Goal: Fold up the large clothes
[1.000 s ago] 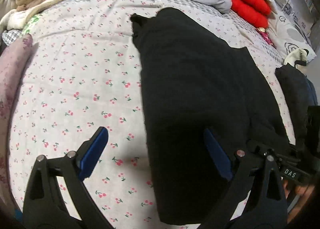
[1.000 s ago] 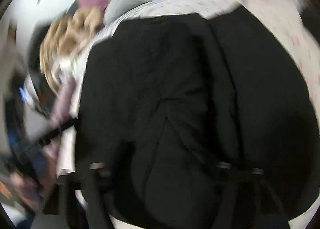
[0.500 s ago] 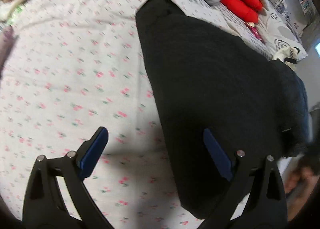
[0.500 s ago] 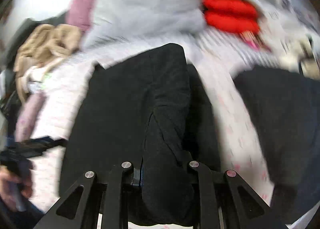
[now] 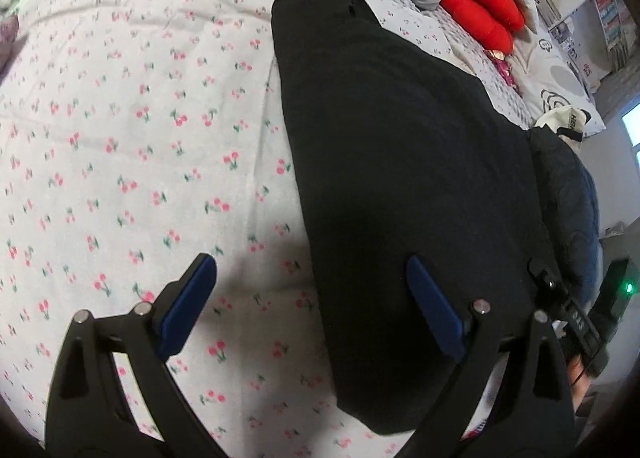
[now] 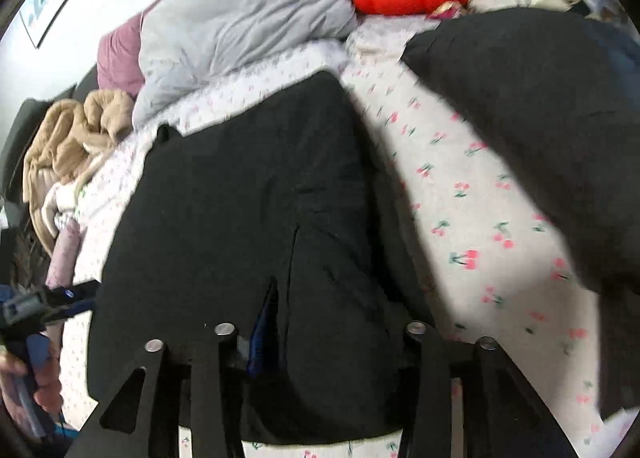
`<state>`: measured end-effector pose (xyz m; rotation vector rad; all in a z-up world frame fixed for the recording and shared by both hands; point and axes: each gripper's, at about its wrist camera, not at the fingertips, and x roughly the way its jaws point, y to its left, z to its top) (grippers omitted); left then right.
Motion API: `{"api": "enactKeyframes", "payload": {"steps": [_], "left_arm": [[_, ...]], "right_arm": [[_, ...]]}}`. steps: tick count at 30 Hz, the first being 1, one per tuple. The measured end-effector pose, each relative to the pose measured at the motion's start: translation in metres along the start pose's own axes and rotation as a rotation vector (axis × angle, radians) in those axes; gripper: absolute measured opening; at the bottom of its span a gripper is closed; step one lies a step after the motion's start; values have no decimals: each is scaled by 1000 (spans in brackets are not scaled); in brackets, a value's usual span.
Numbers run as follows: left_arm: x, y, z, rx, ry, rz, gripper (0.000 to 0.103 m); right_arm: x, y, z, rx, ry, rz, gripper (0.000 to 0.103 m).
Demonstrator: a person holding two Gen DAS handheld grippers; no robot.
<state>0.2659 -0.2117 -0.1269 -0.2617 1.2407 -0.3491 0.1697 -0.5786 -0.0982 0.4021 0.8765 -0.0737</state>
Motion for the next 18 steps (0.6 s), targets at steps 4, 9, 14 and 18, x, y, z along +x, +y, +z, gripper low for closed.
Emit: {"api": "enactKeyframes", "payload": {"steps": [4,9,14,18], "left_arm": [[-11,-9,-6,31,-12,-75,96],[6,-19,-19,56,1,10,97],[25,-7,-25,32,54,-14,99],[34,-18,-33,99,24,55,103]], "right_arm": [[-33,-5,-16,42,-123,-35,57],[-51,27,-39,-99,-229,-111,45],[-11,14,-39,-141,-111,-215,43],[11,-6,-46,-123,-79,-203,43]]}}
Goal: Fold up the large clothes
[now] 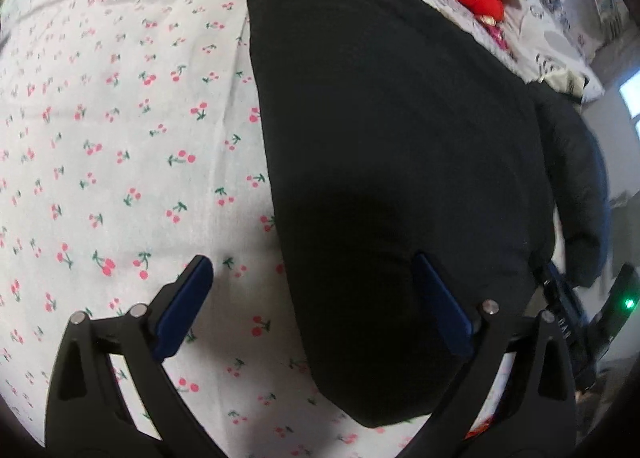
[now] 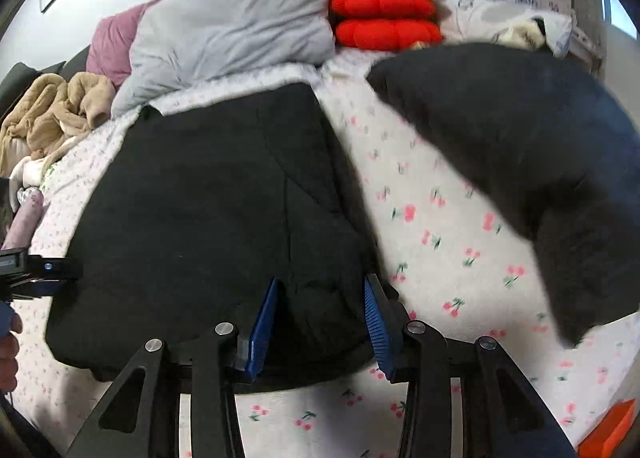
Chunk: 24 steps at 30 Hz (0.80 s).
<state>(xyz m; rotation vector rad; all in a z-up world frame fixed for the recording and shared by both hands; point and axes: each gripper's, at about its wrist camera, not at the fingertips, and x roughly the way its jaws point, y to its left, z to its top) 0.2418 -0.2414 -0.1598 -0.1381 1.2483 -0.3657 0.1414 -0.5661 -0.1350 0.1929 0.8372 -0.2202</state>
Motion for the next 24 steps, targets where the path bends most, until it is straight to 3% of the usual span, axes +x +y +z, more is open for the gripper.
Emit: {"api": "enactKeyframes", "payload": {"steps": [4,8,10,12,15,17,18,19,24], "left_arm": [[12,2,-3,-13,6,9,103],[11,6,-7,-39,5,-16,103],[7,18,-12,-95,11,-73,103],[8,29,-15,-170,66,-149,103],[3,35,-22,-216,124,-212,103],[1,34,-27,-205,134,-226,103],[1,33,-30,-201,141,-236,103],[2,31,-33,-199,151,-244,103],[7,25,-38,-188,184,-268,103]], "right_arm": [[9,-14,-5,79,6,40,42],[5,-9,-7,64,6,20,43],[2,-15,-8,119,5,54,44],[-6,-24,-9,183,-5,101,47],[-23,-17,-12,170,-23,72,51],[-33,-8,-13,129,-28,28,63],[-37,-7,-14,138,-18,-3,86],[-40,-10,-16,165,-22,2,91],[-20,-43,-31,452,27,243,91]]}}
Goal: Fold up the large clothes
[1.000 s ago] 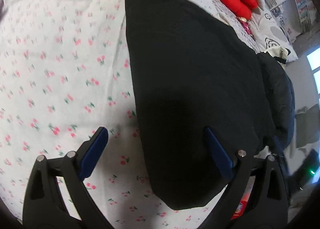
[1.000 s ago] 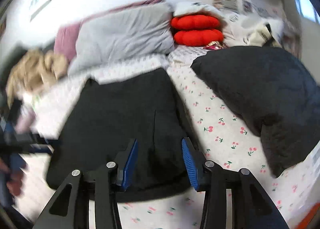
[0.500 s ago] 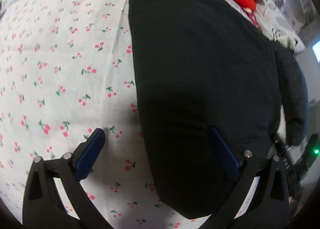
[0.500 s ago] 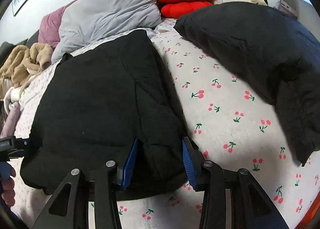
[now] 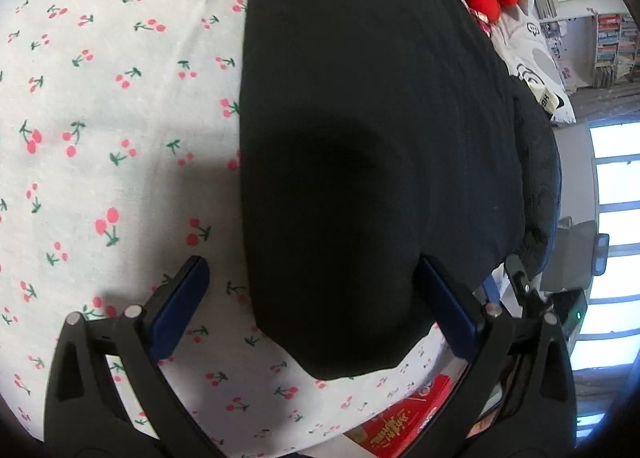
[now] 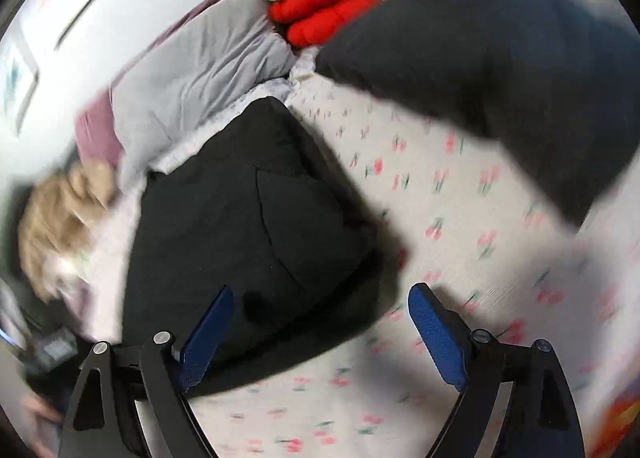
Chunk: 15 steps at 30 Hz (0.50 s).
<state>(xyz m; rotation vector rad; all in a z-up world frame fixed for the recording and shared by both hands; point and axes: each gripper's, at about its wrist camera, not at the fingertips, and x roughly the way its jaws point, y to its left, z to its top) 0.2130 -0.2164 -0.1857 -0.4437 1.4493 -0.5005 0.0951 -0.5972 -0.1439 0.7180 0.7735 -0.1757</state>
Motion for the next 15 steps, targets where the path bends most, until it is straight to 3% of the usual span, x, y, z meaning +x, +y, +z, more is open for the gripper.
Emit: {"api": "enactKeyframes", "payload": {"steps": [6,9,15], "left_arm": [[8,-7,5,-9,0,-19,103],[15,-18,6,31,-12,5,103],[17,-23,3,43,-40,14,103]], "right_arm": [[20,-15,4,161,12,139,90],[38,-5,7,122,29,102,91],[52,-8,9,167,2,117,91]]}}
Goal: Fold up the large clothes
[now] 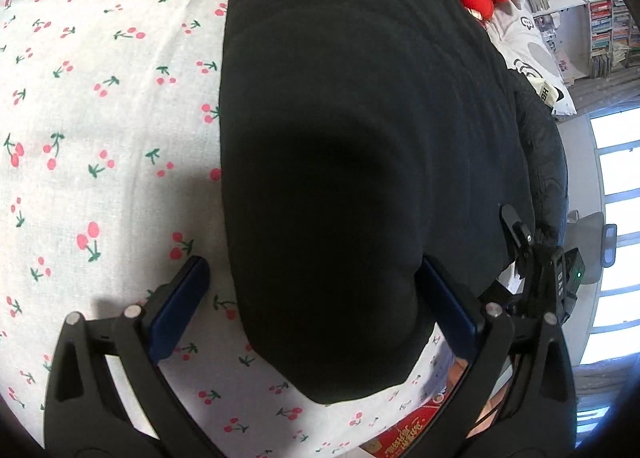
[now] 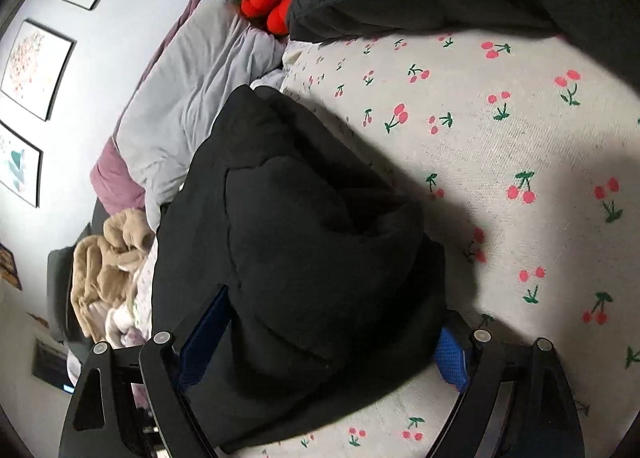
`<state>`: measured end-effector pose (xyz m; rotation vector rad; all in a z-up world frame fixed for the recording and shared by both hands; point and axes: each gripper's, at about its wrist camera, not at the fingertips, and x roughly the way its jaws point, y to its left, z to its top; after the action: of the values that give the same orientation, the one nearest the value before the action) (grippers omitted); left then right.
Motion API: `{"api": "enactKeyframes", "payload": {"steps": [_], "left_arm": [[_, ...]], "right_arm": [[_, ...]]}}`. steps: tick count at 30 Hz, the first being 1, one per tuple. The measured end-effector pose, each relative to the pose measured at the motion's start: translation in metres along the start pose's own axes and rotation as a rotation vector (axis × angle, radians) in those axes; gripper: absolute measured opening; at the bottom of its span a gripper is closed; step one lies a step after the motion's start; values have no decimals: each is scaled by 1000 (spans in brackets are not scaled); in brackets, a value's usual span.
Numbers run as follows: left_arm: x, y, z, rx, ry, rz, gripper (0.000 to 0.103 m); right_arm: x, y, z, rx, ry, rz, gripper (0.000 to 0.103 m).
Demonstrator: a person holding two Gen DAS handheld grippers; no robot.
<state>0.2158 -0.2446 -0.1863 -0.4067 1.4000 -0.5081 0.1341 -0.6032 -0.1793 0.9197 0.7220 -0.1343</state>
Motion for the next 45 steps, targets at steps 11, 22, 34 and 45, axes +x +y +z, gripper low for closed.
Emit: {"api": "enactKeyframes", "payload": {"steps": [11,22,34,45], "left_arm": [[7,-16,-4,23,-19,-7,98],[13,-28,1,36,-24,-37,82],[20,-28,5,-1,-17,-94,78],[17,-31,9,-18,-34,-118,67]], "right_arm": [[13,4,3,-7,21,-12,90],[13,9,-3,-72,5,-59,78],[13,12,-4,-97,11,-67,73],[11,34,-3,-157,11,-94,61]]}}
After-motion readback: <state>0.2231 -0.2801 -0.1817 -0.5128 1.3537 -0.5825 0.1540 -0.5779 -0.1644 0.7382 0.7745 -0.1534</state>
